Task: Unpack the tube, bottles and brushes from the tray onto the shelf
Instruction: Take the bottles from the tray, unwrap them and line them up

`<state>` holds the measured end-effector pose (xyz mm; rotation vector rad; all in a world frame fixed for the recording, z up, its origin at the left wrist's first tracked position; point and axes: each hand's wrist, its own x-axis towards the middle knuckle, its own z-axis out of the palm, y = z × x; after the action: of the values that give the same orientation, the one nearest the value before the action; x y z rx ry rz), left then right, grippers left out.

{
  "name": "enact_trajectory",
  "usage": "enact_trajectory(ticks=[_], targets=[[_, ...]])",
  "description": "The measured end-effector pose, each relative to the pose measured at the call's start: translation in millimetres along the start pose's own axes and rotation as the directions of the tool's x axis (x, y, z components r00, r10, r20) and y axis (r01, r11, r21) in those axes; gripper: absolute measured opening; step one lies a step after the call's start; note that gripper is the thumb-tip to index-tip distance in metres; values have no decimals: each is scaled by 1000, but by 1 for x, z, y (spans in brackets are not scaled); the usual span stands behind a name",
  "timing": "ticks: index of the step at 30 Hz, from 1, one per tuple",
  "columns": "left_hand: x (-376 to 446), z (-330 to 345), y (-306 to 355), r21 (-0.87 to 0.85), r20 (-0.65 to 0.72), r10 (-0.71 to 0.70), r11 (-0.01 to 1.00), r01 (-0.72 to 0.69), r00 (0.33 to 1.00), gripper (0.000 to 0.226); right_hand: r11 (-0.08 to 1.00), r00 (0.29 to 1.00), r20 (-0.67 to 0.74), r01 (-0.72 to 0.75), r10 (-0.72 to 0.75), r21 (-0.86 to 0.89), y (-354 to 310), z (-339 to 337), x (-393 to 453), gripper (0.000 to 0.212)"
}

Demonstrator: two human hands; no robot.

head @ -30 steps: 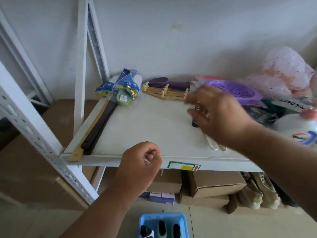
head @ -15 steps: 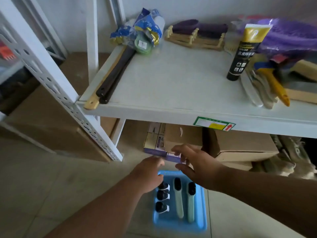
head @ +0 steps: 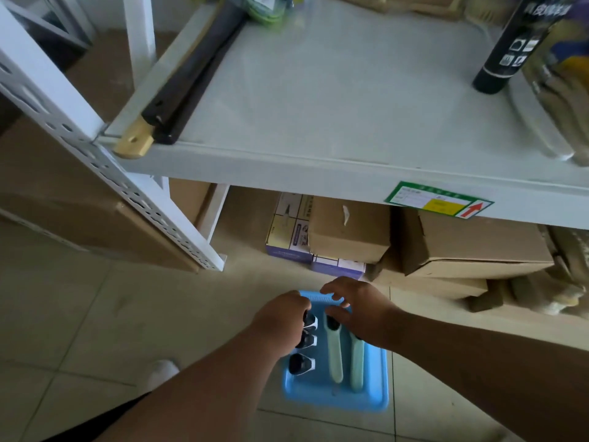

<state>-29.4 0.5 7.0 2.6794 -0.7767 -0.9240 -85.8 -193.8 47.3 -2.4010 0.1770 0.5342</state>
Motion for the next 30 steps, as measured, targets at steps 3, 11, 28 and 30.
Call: enact_trajectory(ticks=[3, 11, 28, 30], targets=[[1, -8, 3, 7, -39, 15, 1000, -15, 999, 22, 1000, 1000, 14, -4, 4, 8, 4, -2, 0, 34], [-12, -77, 36, -67, -207, 117, 989, -133, 971, 17, 997, 997, -20, 71, -71, 10, -19, -35, -7, 44], [-152, -287, 103, -368, -514, 214, 819, -439, 831, 51, 917, 833, -415, 399, -366, -7, -171, -208, -108, 46], [-148, -307, 98, -487, -523, 201, 728, -483, 829, 59, 896, 781, -482, 443, -397, -20, -188, -236, -110, 43]])
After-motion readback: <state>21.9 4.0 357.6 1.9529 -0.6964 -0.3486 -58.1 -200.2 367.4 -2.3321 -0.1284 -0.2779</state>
